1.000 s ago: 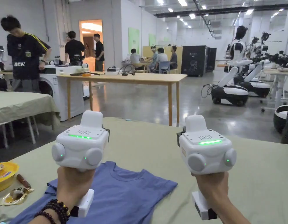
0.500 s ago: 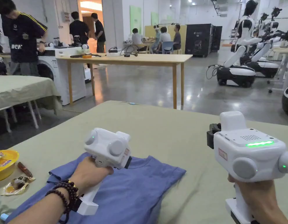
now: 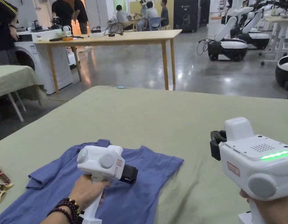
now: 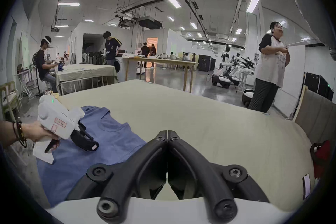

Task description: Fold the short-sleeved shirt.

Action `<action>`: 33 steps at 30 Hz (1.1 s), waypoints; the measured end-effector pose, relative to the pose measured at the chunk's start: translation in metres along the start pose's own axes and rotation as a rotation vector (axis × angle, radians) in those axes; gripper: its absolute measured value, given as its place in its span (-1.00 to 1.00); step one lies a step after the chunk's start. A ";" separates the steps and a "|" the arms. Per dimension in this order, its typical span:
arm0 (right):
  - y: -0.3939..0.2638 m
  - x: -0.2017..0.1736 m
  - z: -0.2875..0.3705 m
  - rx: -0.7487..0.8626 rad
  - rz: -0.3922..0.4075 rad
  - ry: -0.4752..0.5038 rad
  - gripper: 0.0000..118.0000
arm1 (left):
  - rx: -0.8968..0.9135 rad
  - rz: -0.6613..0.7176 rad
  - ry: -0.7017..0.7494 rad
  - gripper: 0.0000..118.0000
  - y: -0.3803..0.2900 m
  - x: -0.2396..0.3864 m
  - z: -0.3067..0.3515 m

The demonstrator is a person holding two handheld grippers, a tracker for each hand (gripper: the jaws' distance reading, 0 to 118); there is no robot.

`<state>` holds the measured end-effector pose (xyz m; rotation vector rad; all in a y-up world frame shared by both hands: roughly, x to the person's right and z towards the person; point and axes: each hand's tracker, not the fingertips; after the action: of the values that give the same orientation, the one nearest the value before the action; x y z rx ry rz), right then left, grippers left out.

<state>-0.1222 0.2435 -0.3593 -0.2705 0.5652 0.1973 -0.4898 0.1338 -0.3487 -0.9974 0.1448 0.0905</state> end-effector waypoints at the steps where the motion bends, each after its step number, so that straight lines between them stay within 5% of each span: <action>1: -0.003 -0.001 -0.002 -0.007 0.004 0.002 -1.00 | -0.045 0.016 -0.024 0.93 -0.004 0.000 -0.008; 9: -0.006 -0.006 -0.001 -0.025 0.025 0.007 -1.00 | -0.005 0.003 0.040 0.88 -0.003 0.005 -0.013; 11: -0.006 -0.006 0.001 -0.025 0.024 0.010 -1.00 | 0.048 -0.024 0.020 0.49 -0.008 0.012 0.000; 14: -0.007 -0.005 0.004 -0.023 0.023 0.006 -0.99 | 0.089 -0.021 0.005 -0.72 -0.011 0.015 0.018; 15: -0.006 -0.005 0.004 -0.024 0.018 0.005 -0.99 | 0.092 -0.029 0.018 -0.88 -0.011 0.015 0.018; 24: -0.004 0.007 0.018 -0.011 -0.018 0.003 -0.99 | 0.271 -0.018 -0.055 -0.93 0.009 0.035 0.063; 33: -0.010 0.081 0.089 0.018 -0.035 -0.116 -0.99 | 0.448 -0.211 -0.346 -0.94 0.073 0.195 0.116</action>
<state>-0.0087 0.2705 -0.3299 -0.2498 0.4469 0.1731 -0.2989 0.2726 -0.3788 -0.5332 -0.2494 0.0340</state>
